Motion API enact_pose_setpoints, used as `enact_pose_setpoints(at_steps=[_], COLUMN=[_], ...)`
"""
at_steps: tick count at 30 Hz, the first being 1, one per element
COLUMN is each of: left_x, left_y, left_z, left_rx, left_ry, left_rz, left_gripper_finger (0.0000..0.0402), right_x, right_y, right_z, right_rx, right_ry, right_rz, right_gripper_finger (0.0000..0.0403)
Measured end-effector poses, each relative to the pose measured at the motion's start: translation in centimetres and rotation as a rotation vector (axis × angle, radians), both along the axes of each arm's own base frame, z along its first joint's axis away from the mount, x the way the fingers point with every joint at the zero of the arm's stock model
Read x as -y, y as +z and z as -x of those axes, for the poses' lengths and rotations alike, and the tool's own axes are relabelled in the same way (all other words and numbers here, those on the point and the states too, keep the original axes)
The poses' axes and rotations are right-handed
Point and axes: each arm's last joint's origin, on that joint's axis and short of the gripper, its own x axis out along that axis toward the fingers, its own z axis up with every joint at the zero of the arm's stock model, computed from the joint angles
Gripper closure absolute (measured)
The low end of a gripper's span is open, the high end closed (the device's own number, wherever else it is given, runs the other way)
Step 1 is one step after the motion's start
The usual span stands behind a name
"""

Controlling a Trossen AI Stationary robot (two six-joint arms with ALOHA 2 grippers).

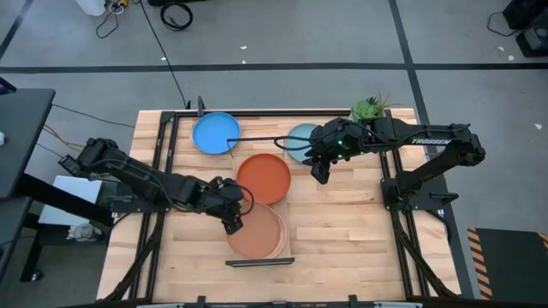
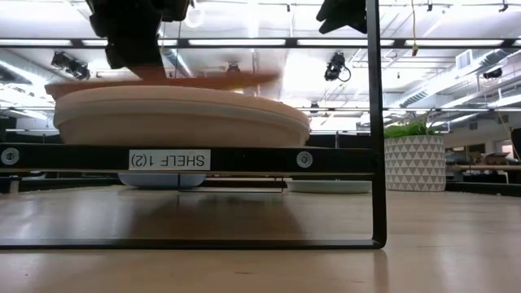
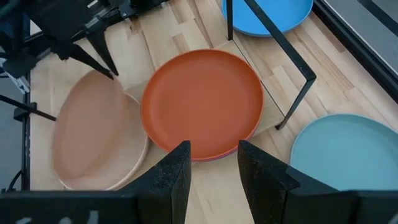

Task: Place and stack plates onto a shelf
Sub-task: Stack the brown plate on the light orange plate on the shelf, then stack the light blue plate on the brown plate on the shelf

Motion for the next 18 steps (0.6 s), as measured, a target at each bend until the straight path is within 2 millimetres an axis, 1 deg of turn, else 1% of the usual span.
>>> enact_pose_setpoints(at_steps=[8,10,13,18], left_x=[-0.1,-0.1,0.1,-0.1], left_y=[0.1,0.4,1.3,3.1], left_z=[0.0,0.0,-0.3,-0.6], left_rx=[0.005,0.004,0.027,0.031], left_ry=[-0.005,-0.019,-0.037,-0.082], left_rz=[-0.001,-0.003,-0.001,-0.033], left_gripper_finger=[0.0284,0.0271,0.0266,0.0274], right_x=[0.0,0.0,0.0,0.1], right_y=[0.0,0.0,0.0,-0.1], right_z=[0.0,0.0,0.0,0.2], right_rx=[0.000,0.000,-0.001,-0.028], right_ry=[-0.001,-0.001,0.002,-0.020], right_rz=[0.001,0.001,0.005,0.055], right_gripper_finger=[0.0265,0.0265,0.0265,0.0265])
